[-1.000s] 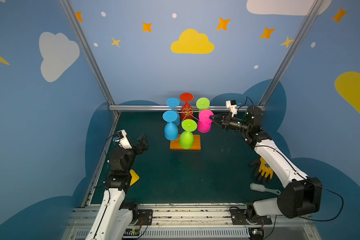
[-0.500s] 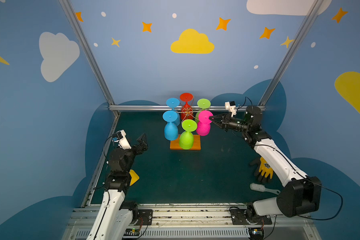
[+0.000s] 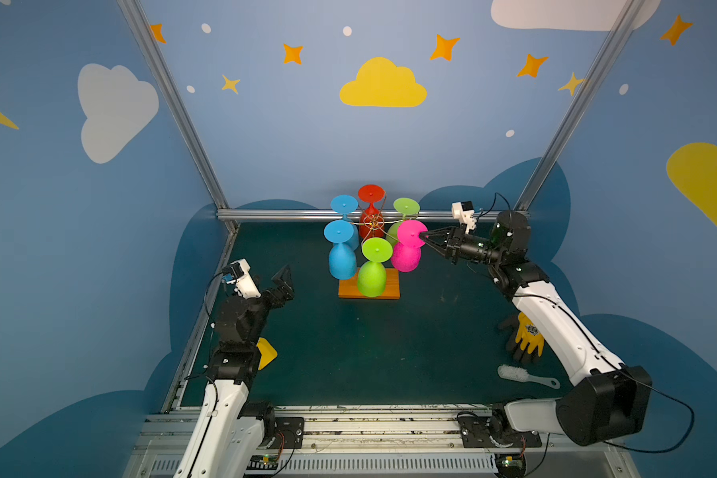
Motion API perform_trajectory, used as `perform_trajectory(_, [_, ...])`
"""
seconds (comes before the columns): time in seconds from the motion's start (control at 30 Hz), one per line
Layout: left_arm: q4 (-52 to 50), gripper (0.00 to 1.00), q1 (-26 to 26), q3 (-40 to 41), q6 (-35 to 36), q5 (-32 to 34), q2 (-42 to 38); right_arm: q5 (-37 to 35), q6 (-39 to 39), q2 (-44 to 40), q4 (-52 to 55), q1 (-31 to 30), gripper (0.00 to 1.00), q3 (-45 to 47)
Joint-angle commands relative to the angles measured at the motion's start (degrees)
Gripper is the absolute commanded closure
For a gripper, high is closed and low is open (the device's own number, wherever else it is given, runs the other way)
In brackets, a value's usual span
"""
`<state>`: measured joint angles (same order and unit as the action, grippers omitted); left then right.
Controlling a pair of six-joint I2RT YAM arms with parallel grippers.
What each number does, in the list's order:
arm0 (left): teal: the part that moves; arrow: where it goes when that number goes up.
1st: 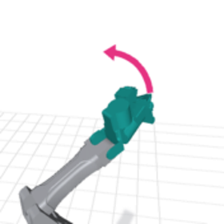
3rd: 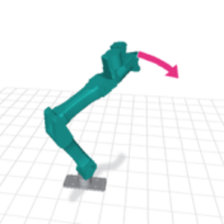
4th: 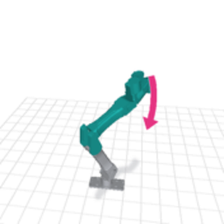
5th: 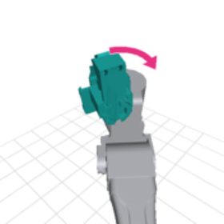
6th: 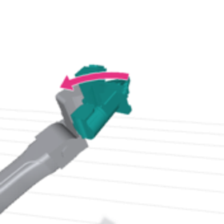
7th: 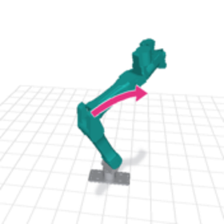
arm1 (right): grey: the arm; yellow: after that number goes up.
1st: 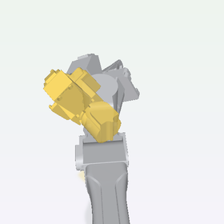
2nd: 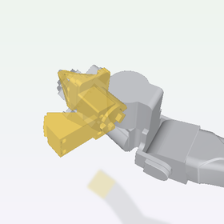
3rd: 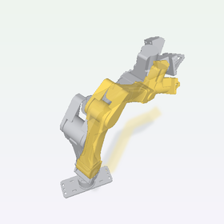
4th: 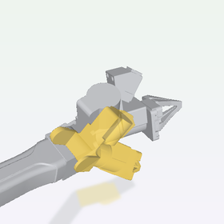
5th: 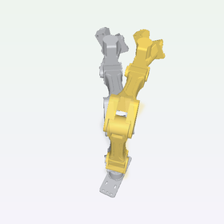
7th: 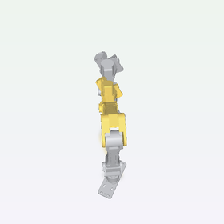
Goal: Take the wine glass off the wine glass rack
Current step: Pick up the wine glass from the wine glass rack.
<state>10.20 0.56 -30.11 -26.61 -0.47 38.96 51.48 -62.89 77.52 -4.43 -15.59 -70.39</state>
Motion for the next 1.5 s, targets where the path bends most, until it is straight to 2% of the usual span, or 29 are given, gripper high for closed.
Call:
perform_trajectory(0.0, [-0.3, 0.01, -0.3, -1.6, -0.3, -0.5, -0.8, -0.2, -0.2, -0.9, -0.1, -0.8, 1.00, -1.4])
perform_trajectory(0.37, [-1.1, 0.01, -0.3, -1.4, -1.0, -0.3, -2.5, -0.8, -0.6, 2.0, -1.7, -4.2, 1.00, -2.9])
perform_trajectory(0.67, [-1.2, 0.01, -0.4, -1.5, -1.1, -0.2, -3.7, -1.5, -1.8, 6.0, -4.5, -4.4, 1.00, -5.8])
perform_trajectory(0.97, [-2.2, 0.01, -0.5, -1.4, -0.9, 0.3, -5.8, -2.5, -3.1, 7.9, -6.2, -2.6, 1.00, -6.6])
perform_trajectory(1.47, [-2.3, 0.01, -0.5, -1.7, -0.9, 0.3, -6.6, -2.7, -6.8, 6.2, -10.2, 2.0, 1.00, -3.5])
